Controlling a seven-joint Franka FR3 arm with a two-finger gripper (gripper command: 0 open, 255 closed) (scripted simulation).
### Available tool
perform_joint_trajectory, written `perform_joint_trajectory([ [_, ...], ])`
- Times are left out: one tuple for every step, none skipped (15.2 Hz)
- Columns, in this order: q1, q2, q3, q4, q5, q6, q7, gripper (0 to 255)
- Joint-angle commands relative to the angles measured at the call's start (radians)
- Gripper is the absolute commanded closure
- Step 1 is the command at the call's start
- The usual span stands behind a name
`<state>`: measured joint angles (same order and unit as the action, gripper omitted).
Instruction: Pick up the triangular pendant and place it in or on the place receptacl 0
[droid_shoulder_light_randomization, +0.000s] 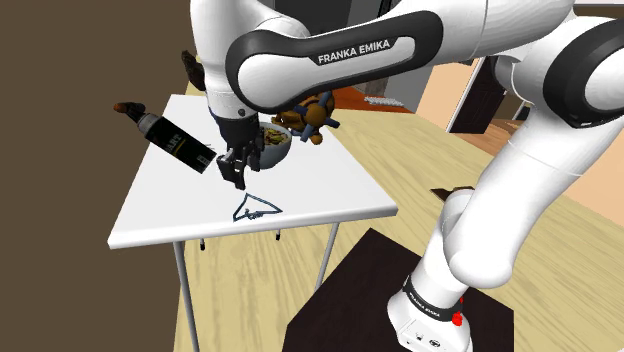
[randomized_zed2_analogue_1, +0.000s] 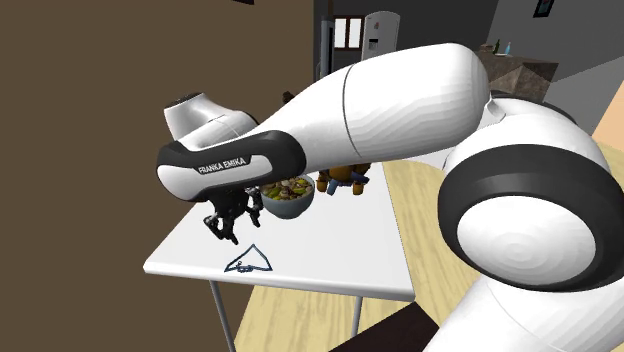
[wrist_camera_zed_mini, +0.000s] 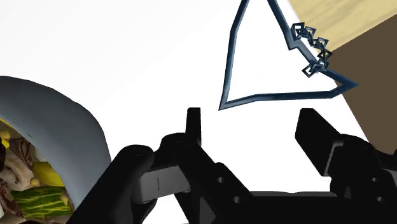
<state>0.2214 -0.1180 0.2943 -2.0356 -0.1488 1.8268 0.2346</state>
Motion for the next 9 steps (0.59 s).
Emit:
perform_joint_trajectory([
  [0.013, -0.029, 0.013, -0.05, 0.027, 0.048, 0.052, 0],
  [0.022, -0.047, 0.023, -0.081, 0.044, 0.08, 0.086, 0],
  [0.03, -0.062, 0.033, -0.11, 0.06, 0.113, 0.121, 0],
  [0.039, -0.076, 0.043, -0.137, 0.075, 0.145, 0.156, 0],
  [0.046, -0.085, 0.052, -0.156, 0.084, 0.168, 0.182, 0],
  [0.045, -0.081, 0.052, -0.166, 0.083, 0.182, 0.183, 0],
  [0.044, -0.077, 0.052, -0.175, 0.081, 0.195, 0.184, 0],
  [0.043, -0.073, 0.052, -0.185, 0.079, 0.209, 0.185, 0],
  [0.043, -0.068, 0.052, -0.194, 0.077, 0.222, 0.187, 0],
])
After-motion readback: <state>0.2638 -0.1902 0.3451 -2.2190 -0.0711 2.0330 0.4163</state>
